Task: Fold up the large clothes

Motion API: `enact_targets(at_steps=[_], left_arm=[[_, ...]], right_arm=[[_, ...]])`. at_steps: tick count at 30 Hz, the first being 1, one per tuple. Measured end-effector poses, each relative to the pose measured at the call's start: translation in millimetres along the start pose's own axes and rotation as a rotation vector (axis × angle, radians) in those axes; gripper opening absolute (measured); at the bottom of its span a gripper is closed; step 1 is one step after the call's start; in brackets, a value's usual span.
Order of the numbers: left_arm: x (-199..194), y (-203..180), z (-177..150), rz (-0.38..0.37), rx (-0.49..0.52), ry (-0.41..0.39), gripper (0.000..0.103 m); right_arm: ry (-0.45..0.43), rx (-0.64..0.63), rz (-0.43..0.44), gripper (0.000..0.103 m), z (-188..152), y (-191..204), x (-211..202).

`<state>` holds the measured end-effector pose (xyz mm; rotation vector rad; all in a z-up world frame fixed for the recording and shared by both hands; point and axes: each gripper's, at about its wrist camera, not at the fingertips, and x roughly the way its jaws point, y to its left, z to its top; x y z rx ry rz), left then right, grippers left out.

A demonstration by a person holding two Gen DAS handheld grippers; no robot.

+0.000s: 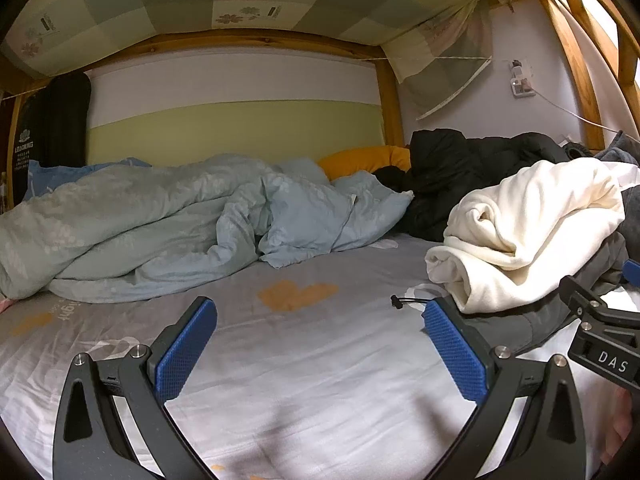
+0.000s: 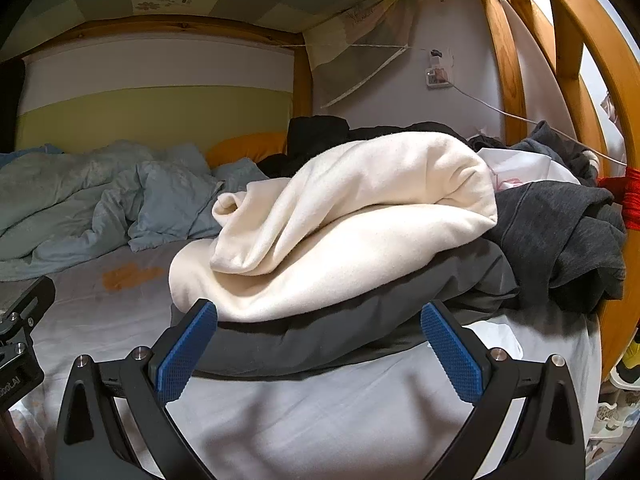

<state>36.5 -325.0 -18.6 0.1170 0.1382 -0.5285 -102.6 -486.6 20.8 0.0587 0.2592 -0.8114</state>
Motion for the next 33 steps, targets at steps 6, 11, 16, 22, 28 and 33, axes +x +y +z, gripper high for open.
enact_targets(at_steps=[6,11,16,22,28,33], left_arm=[[0.9,0.4,0.1,0.000,-0.003,0.001,0.103],[-2.0,-1.8,-0.1,0.010,0.010,-0.017,0.103],[-0.3,-5.6,0.6,0.016,0.030,-0.023,0.103],[-1.0,-6.4,0.3,0.015,0.029,-0.021,0.103],[0.3,-6.3,0.3,0.017,0.022,-0.017,0.103],[0.2,-6.2,0.3,0.017,0.020,-0.016,0.103]], right_arm=[[0.002,-0.002,-0.001,0.103,0.1,0.5,0.1],[0.001,-0.005,-0.005,0.103,-0.7,1.7,-0.3],[0.000,-0.011,-0.004,0.103,-2.2,3.1,-0.6],[0.003,-0.011,-0.006,0.103,-2.7,3.7,-2.4],[0.003,-0.012,-0.006,0.103,-2.5,3.6,-2.0],[0.005,-0.012,-0.004,0.103,-2.7,3.4,-2.0]])
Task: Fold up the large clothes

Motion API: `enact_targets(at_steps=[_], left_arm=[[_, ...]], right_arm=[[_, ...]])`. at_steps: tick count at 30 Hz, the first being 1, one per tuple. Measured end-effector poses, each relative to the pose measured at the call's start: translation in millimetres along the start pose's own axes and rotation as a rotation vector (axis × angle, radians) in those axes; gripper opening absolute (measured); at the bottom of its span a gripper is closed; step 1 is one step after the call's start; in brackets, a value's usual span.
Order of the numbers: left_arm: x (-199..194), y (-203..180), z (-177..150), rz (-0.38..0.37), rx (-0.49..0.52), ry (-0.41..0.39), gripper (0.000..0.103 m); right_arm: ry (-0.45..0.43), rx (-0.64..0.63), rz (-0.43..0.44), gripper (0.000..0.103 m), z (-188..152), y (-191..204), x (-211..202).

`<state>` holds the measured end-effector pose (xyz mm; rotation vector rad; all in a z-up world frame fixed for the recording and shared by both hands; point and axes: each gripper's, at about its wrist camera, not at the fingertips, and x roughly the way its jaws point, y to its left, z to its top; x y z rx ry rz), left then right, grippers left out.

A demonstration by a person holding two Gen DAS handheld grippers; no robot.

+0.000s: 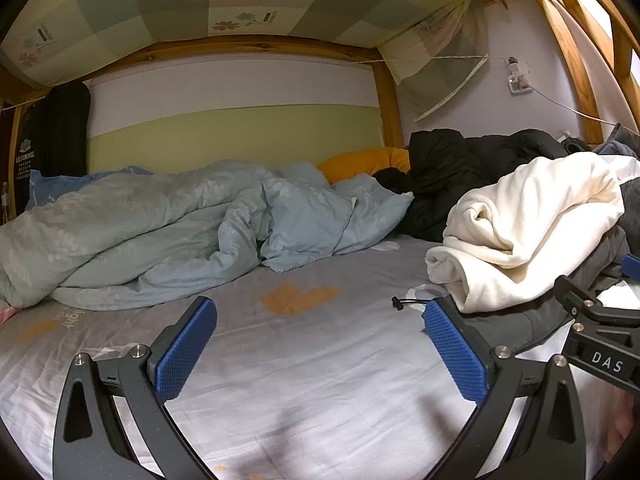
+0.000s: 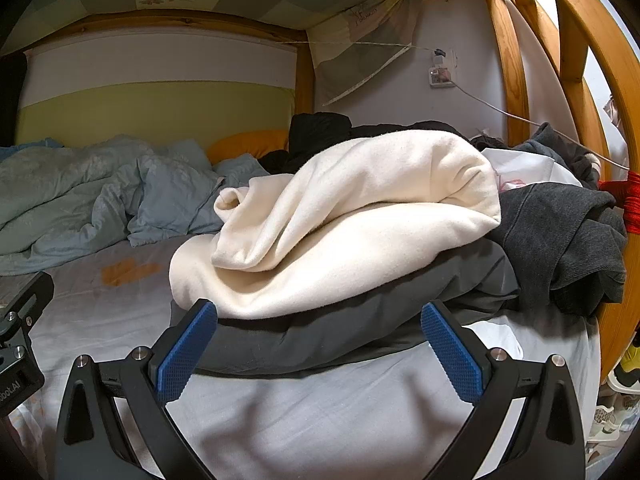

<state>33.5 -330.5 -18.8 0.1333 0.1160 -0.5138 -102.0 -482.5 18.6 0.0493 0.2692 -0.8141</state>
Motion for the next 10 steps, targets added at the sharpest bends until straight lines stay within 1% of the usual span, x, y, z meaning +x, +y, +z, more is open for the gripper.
enact_targets(at_steps=[10], left_arm=[[-0.1,0.1,0.1,-0.001,0.001,-0.001,0.103]], right_arm=[[0.001,0.000,-0.001,0.103,0.3,0.5,-0.3]])
